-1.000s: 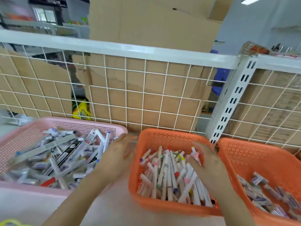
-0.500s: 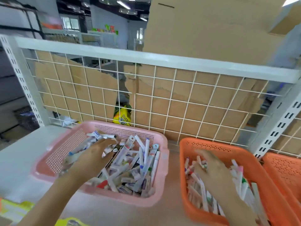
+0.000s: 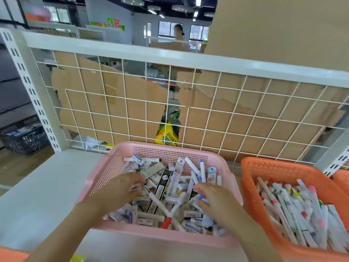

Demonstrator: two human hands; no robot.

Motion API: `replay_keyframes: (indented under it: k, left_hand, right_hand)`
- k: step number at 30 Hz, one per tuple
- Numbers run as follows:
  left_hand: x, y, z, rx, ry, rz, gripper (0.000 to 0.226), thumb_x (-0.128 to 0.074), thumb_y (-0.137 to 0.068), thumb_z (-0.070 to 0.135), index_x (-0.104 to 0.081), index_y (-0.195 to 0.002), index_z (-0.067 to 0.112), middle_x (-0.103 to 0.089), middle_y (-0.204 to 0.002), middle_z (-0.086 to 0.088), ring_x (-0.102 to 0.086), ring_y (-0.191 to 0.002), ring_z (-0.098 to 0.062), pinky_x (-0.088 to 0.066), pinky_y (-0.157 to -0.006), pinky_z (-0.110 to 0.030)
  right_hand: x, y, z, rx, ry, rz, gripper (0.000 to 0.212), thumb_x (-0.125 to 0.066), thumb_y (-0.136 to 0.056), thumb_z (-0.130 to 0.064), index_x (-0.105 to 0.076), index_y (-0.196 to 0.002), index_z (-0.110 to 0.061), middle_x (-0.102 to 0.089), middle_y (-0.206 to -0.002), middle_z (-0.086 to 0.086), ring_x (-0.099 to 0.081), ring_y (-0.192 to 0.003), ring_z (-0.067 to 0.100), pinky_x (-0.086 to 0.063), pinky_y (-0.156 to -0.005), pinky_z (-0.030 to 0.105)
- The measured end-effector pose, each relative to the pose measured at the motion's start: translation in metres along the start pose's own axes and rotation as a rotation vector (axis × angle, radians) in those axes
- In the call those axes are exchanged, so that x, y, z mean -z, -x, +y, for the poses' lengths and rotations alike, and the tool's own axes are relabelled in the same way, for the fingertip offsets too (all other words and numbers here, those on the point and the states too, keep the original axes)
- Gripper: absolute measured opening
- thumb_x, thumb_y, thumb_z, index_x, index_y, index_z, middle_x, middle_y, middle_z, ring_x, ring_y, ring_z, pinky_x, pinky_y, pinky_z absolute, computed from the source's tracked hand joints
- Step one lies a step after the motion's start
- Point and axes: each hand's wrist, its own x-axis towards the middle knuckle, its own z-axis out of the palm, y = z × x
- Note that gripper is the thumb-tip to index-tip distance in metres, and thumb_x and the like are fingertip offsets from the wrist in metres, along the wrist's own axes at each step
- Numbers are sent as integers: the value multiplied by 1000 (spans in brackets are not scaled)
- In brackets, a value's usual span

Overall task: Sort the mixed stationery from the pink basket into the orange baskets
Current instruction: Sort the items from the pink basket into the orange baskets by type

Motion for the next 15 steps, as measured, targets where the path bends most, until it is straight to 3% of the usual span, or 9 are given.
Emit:
replay_keyframes:
  k: [3, 6, 10, 15]
  left_hand:
    - [-2, -3, -4, -50, -140, -89, 41, -57, -88, 43, -51, -125, 26, -49, -129, 8, -48, -114, -8, -40, -96, -23]
    - [-7, -8, -8, -105, -257, -112, 48, -54, -89, 46, -46, -131, 25, -46, -132, 9, -42, -121, -8, -36, -100, -21]
    - [-15, -11, -13, -135, -277, -87, 42, -59, -86, 43, -49, -123, 25, -51, -125, 8, -47, -117, -9, -37, -95, -21]
    - [-12, -13, -13, -239, -224, -115, 30, -61, -87, 32, -53, -116, 29, -52, -117, 10, -50, -104, -5, -37, -81, -17]
  right_hand:
    - [-2, -7, -11, -100, 96, -125, 33, -59, -87, -36, -55, -118, -25, -61, -111, -1, -56, -94, 18, -40, -73, 29]
    - [-5, -10, -16, -86, 150, -193, 43, -67, -81, -42, -56, -117, -22, -60, -101, -2, -57, -95, 19, -34, -60, 24]
    - [-8, -10, -21, -52, 172, -205, 48, -71, -79, -40, -54, -121, -26, -61, -113, -1, -56, -103, 19, -35, -69, 26]
    - [-15, -12, -21, 20, 142, -188, 27, -59, -87, -35, -53, -111, -26, -62, -113, 1, -57, -101, 20, -38, -72, 30]
